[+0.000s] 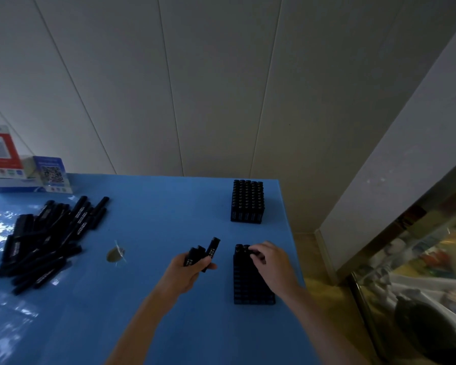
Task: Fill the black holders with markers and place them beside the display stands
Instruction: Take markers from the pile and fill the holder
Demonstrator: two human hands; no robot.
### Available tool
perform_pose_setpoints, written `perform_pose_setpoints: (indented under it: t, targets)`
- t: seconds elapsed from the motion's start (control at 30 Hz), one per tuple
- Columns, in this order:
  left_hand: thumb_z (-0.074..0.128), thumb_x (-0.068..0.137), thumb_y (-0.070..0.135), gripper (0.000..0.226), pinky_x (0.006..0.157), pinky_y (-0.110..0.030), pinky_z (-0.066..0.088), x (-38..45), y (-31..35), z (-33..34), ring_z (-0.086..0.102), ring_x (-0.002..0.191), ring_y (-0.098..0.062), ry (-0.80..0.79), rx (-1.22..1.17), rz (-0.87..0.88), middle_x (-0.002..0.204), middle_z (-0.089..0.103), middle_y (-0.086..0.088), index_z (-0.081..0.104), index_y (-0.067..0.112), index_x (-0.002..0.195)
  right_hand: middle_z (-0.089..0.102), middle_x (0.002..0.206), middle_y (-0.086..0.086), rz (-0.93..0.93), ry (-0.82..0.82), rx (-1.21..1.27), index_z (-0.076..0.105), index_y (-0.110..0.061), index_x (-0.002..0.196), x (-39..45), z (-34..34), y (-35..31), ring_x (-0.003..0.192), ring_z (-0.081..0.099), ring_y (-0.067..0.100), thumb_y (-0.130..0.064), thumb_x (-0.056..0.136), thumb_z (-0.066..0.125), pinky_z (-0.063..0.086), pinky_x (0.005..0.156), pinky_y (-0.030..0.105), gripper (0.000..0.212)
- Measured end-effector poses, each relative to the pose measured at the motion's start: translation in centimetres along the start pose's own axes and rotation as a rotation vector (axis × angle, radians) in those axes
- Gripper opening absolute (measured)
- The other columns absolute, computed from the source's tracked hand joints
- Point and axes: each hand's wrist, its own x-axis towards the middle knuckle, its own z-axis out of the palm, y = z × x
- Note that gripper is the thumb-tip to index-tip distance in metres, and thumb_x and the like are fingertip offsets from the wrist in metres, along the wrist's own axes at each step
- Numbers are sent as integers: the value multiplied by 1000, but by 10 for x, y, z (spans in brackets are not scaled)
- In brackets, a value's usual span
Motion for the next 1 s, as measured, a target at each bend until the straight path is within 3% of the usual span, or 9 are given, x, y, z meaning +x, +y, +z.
perform_pose_setpoints:
  t: [0.1, 0.17, 0.2, 0.27, 0.37, 0.6, 0.8, 0.9, 1.0]
  targets:
    - [68, 93, 24, 24, 38, -19, 26, 3, 1, 8, 29, 43, -7, 9, 60, 4, 99, 77, -6, 67, 8, 112, 65, 93, -16, 32, 38, 41, 72, -22, 107, 2, -7, -3, 79, 61, -3, -19, 91, 68, 52, 75, 12, 16]
    - [70, 92, 24, 24, 38, -20, 25, 5, 1, 13, 28, 42, -8, 12, 90, 15, 75, 74, 0, 69, 7, 109, 69, 90, -17, 80, 33, 170, 74, -23, 101, 4, -14, -8, 81, 64, -4, -18, 89, 71, 53, 75, 13, 13]
    - [70, 92, 26, 25, 39, -20, 24, 7, 2, 16, 26, 43, -9, 11, 103, 15, 60, 62, 3, 70, 5, 105, 71, 90, -16, 109, -2, 261, 74, -24, 99, 6, -18, -11, 84, 65, -3, -19, 89, 72, 53, 76, 13, 12]
    - [70, 92, 32, 31, 41, -22, 21, 10, 2, 21, 25, 44, -11, 4, 123, 14, 52, 40, 4, 70, 1, 96, 74, 91, -10, 164, -113, 458, 75, -26, 98, 7, -27, -18, 89, 68, 1, -21, 87, 74, 55, 80, 19, 12]
    - [71, 91, 32, 30, 41, -22, 22, 13, 2, 30, 28, 43, -10, 5, 152, 37, 50, 41, 4, 72, 3, 90, 76, 94, 0, 223, -231, 693, 75, -19, 100, 7, -35, -27, 90, 72, 17, -18, 85, 77, 60, 81, 33, 16]
    - [75, 88, 23, 13, 43, -21, 30, 21, -1, 45, 37, 41, -7, 6, 174, 77, 52, 56, 8, 74, 16, 76, 77, 89, 8, 261, -174, 785, 74, -13, 98, 5, -40, -31, 83, 74, 26, -16, 84, 77, 60, 81, 36, 15]
    - [66, 95, 20, 15, 38, -19, 26, 20, 3, 50, 30, 37, -5, -5, 113, 21, 52, 52, 6, 72, 8, 101, 76, 88, 9, 275, -114, 819, 73, -9, 97, 6, -42, -21, 81, 74, 25, -5, 87, 72, 61, 74, 33, 11]
    - [59, 99, 14, 20, 35, -16, 25, 17, 5, 41, 30, 36, -6, -6, 79, -6, 80, 72, -5, 68, 2, 111, 74, 90, 13, 290, -59, 819, 72, -6, 96, 8, -45, -12, 83, 73, 25, 1, 87, 69, 62, 72, 35, 11]
    - [57, 101, 16, 20, 37, -19, 26, 18, 0, 28, 32, 41, -9, 55, 90, -4, 87, 75, -5, 64, 5, 115, 72, 87, 12, 252, -38, 683, 72, -15, 90, 10, -43, 2, 81, 72, 25, 1, 87, 69, 62, 72, 37, 16]
